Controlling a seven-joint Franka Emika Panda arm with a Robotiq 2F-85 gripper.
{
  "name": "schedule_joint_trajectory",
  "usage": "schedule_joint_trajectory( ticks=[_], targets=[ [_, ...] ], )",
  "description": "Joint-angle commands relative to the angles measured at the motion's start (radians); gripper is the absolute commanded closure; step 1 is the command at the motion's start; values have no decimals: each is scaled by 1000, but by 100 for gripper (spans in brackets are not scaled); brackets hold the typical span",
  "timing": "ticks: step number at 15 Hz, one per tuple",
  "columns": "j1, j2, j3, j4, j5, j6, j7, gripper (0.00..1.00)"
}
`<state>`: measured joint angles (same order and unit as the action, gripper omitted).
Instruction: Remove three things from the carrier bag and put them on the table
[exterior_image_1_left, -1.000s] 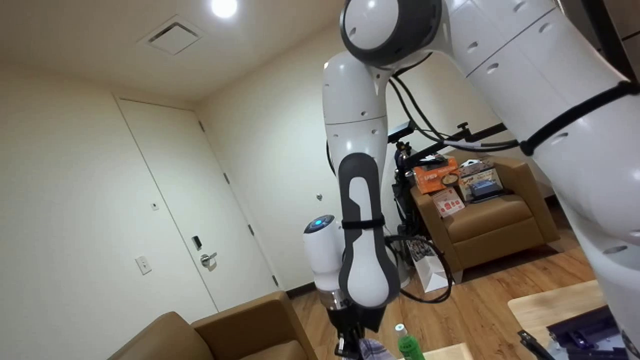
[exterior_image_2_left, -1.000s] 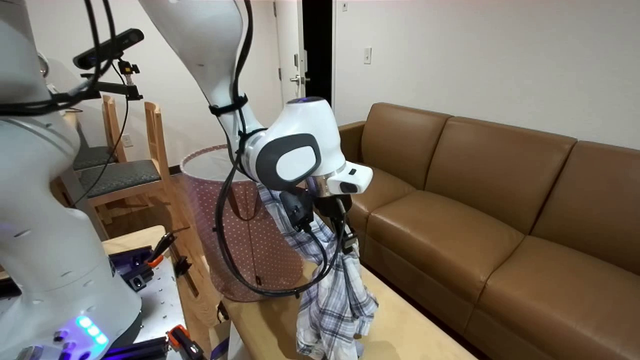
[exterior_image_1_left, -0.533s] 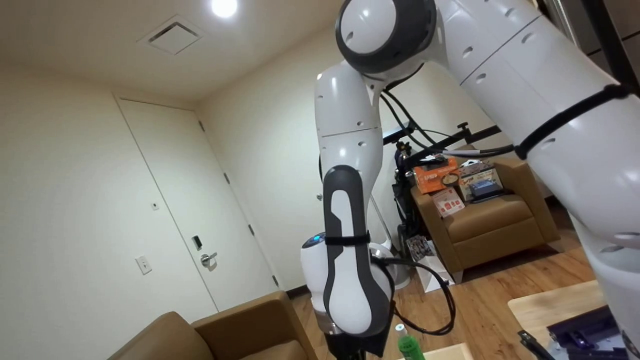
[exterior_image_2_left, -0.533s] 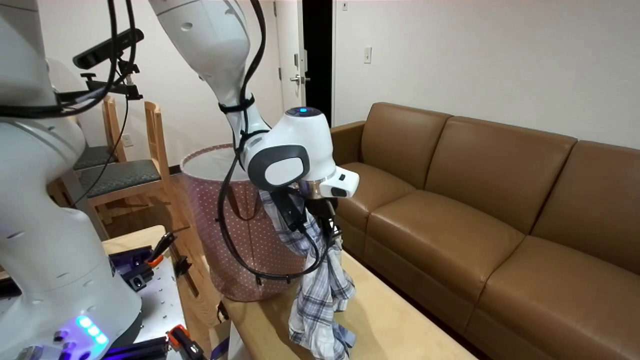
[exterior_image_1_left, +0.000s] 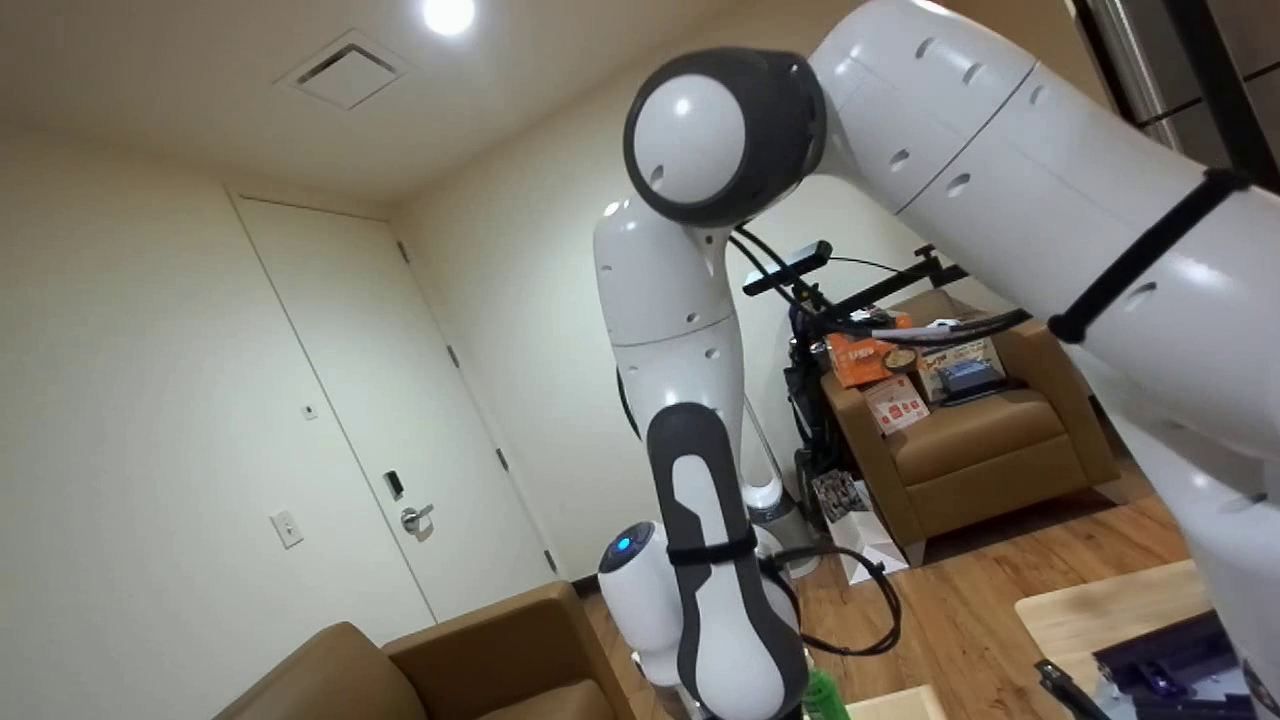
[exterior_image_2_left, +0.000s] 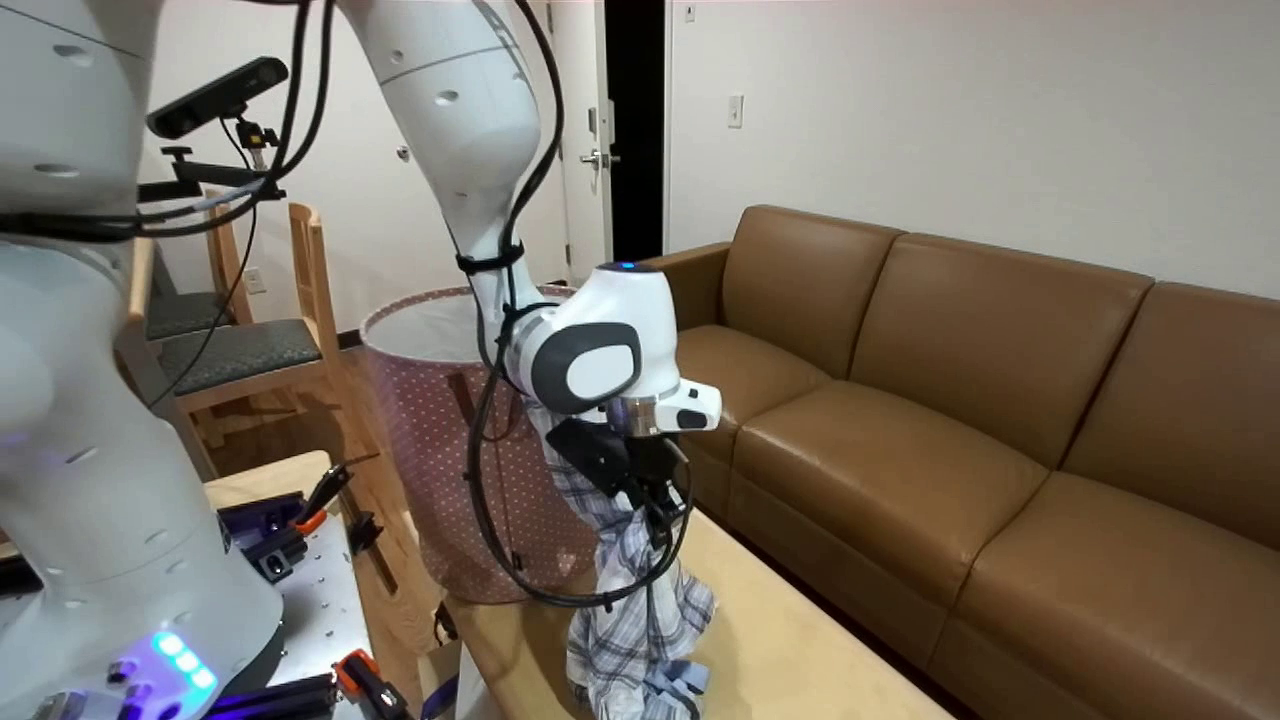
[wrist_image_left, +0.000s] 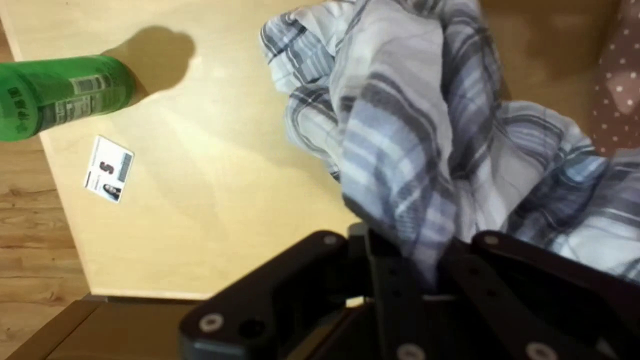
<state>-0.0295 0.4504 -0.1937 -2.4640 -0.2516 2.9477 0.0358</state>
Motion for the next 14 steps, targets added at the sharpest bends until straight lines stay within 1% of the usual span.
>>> schedule_joint_trajectory(
  ticks=[1, 3, 5, 7, 10, 12, 14],
  targets=[
    [18, 43, -5, 20, 23, -1, -18, 97],
    [21, 95, -1, 48, 25, -1, -19, 97],
    [20, 102, -2, 57, 25, -1, -20, 99],
    [12, 151, 13, 83, 40, 39, -16, 99],
    [15, 279, 21, 168, 71, 45, 5, 99],
    [-5, 341, 43, 214, 98, 48, -6, 99],
    [3, 394, 42, 258, 118, 66, -1, 99]
  ],
)
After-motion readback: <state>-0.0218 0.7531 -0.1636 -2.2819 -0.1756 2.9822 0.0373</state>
